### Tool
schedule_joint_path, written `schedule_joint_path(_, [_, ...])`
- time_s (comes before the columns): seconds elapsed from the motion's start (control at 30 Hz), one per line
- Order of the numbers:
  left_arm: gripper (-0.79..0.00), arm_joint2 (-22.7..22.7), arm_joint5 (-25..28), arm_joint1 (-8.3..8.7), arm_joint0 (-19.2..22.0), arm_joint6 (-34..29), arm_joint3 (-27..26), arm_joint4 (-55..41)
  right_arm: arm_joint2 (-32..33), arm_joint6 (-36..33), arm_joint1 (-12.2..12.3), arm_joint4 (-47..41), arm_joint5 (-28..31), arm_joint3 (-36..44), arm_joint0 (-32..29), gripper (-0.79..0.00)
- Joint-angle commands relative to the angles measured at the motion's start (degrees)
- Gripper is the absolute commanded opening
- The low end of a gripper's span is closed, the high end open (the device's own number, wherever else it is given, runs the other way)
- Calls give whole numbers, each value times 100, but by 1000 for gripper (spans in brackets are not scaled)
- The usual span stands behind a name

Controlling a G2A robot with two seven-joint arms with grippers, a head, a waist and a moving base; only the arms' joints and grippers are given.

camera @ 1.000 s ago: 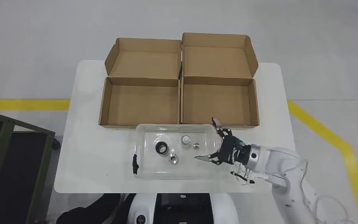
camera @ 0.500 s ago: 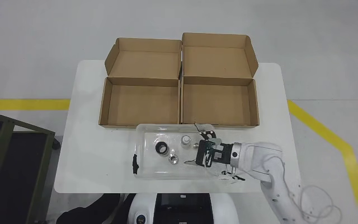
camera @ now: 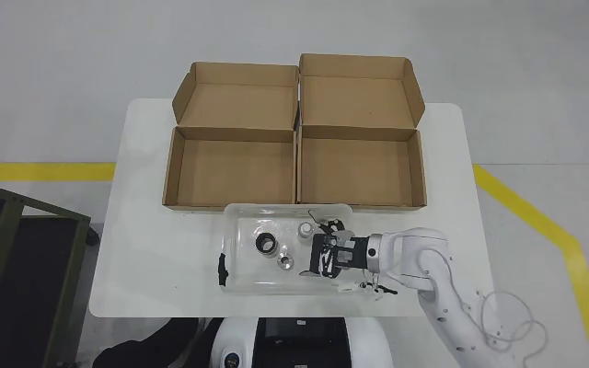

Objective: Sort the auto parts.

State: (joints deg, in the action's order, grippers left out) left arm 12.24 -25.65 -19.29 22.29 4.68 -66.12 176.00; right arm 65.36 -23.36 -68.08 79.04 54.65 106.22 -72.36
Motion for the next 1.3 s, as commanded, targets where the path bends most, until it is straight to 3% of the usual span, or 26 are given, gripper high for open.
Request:
schedule_joint_path(0.0, [0,0,0,0,0,0,0,0,-42,-50,3,-46,2,-68,61,0])
schedule_joint_path(0.13, [0,0,0,0,0,0,0,0,-138,-156,5,-94,-62,-155,168,-12])
schedule_joint_path(0.37, [0,0,0,0,0,0,0,0,-304,-445,7,-243,-119,-303,383,-172])
schedule_joint_path(0.5, [0,0,0,0,0,0,0,0,-377,-561,9,-343,-166,-380,488,-182])
schedule_joint_path(0.63, [0,0,0,0,0,0,0,0,-426,-665,13,-371,-283,-448,577,-243])
schedule_joint_path(0.8, [0,0,0,0,0,0,0,0,-478,-653,13,-387,-431,-574,685,-403])
schedule_joint_path(0.93, [0,0,0,0,0,0,0,0,-523,-643,19,-345,-503,-618,723,-440])
schedule_joint_path(1.03, [0,0,0,0,0,0,0,0,-536,-626,31,-337,-515,-615,726,-517])
schedule_joint_path(1.13, [0,0,0,0,0,0,0,0,-523,-616,50,-379,-475,-498,695,-785])
schedule_joint_path(1.27, [0,0,0,0,0,0,0,0,-428,-639,95,-475,-384,-175,600,-785])
